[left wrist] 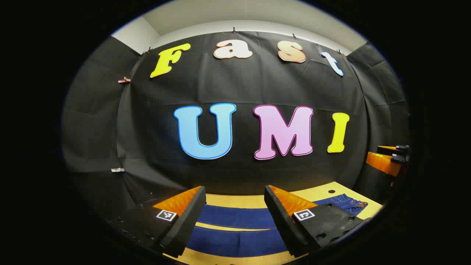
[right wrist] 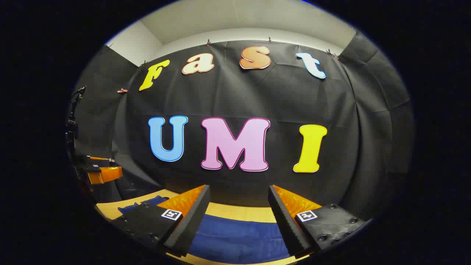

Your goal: Grasp the waist and the cuffs of the jeans and fold them to make the two legs overlap; first hold the waist and fold one-third of the jeans toward the cuffs, then hold the cuffs and fold the remaining one-third in the same direction to finish folding.

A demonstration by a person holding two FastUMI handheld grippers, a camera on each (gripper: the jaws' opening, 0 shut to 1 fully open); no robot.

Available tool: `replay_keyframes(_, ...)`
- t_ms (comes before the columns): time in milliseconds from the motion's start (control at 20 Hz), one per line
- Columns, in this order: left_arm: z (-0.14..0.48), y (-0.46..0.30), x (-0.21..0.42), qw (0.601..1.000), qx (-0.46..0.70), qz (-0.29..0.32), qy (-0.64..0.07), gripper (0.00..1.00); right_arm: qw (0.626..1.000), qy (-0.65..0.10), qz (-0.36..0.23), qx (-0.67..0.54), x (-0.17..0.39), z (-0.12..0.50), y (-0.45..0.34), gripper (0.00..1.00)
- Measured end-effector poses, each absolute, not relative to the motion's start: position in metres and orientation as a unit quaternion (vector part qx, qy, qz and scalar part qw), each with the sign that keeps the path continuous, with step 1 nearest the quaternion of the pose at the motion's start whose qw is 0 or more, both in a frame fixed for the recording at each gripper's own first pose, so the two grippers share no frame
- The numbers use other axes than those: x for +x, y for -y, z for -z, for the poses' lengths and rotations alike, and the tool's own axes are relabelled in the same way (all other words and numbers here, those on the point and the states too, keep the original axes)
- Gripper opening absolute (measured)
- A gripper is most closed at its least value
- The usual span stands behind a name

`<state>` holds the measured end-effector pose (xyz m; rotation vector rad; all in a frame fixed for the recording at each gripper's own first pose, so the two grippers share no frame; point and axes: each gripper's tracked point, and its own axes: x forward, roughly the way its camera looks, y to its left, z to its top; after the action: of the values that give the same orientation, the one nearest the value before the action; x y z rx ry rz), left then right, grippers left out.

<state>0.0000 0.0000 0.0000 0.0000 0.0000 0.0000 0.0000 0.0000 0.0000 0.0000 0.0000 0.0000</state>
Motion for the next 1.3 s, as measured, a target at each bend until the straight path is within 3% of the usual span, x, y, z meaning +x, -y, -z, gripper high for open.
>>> replay_keyframes(1000,0.02,-0.045,-0.047,0.999,0.017,0.044,-0.013,0.99,0.996,0.032,0.072,-0.041,-0.067,-0.037,-0.008,0.96)
replay_keyframes(1150,0.03,-0.063,-0.045,0.996,0.067,0.061,-0.015,0.98,0.994,0.032,0.093,-0.057,-0.077,-0.035,-0.002,0.96)
replay_keyframes(1200,0.04,-0.072,-0.042,0.993,0.096,0.068,-0.023,0.98,0.993,0.034,0.099,-0.061,-0.081,-0.037,-0.001,0.89)
replay_keyframes(1250,0.055,-0.087,-0.039,0.988,0.134,0.071,-0.037,0.99,0.992,0.036,0.105,-0.067,-0.085,-0.038,0.0,0.96)
replay_keyframes(1300,0.071,-0.101,-0.035,0.981,0.17,0.077,-0.054,0.98,0.99,0.035,0.111,-0.077,-0.089,-0.037,0.002,0.96)
